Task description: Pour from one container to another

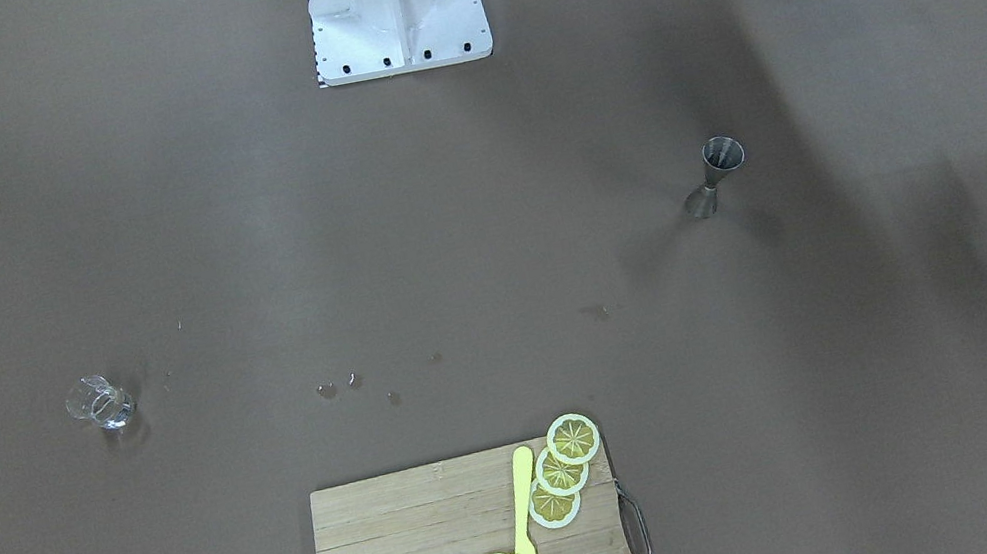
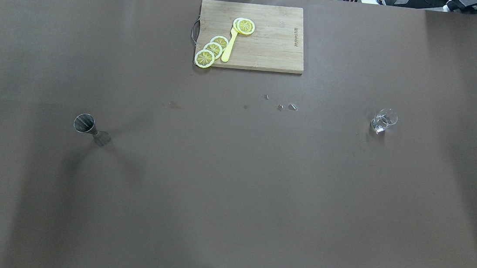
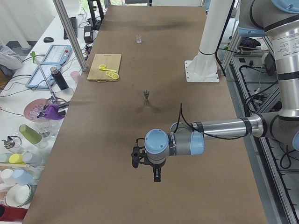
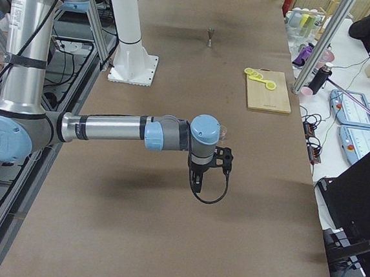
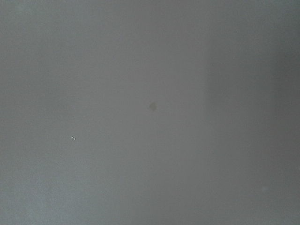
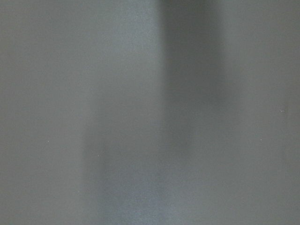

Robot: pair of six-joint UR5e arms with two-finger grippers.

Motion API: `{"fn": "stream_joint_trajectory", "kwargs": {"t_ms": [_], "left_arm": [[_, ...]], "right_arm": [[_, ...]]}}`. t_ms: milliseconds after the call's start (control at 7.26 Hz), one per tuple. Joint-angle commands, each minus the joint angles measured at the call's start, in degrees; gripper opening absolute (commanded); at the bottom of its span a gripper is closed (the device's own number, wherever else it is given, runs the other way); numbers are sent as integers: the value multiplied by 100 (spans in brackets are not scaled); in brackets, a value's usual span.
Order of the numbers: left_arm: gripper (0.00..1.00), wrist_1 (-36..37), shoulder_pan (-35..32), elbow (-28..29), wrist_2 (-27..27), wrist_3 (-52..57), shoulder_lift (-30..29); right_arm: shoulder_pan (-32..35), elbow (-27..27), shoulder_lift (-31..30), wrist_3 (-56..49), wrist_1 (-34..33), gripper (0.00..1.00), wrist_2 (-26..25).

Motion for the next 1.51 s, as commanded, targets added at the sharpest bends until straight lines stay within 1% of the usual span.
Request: {"fn": "stream_joint_trajectory", "kwargs": {"t_ms": [0,1377], "left_arm": [[99,0,0,1,-4,0,0],[99,0,0,1,5,0,0]], "right_arm": [[0,-4,-4,-1,-7,100,3],[0,-83,-4,8,36,100,3]]}}
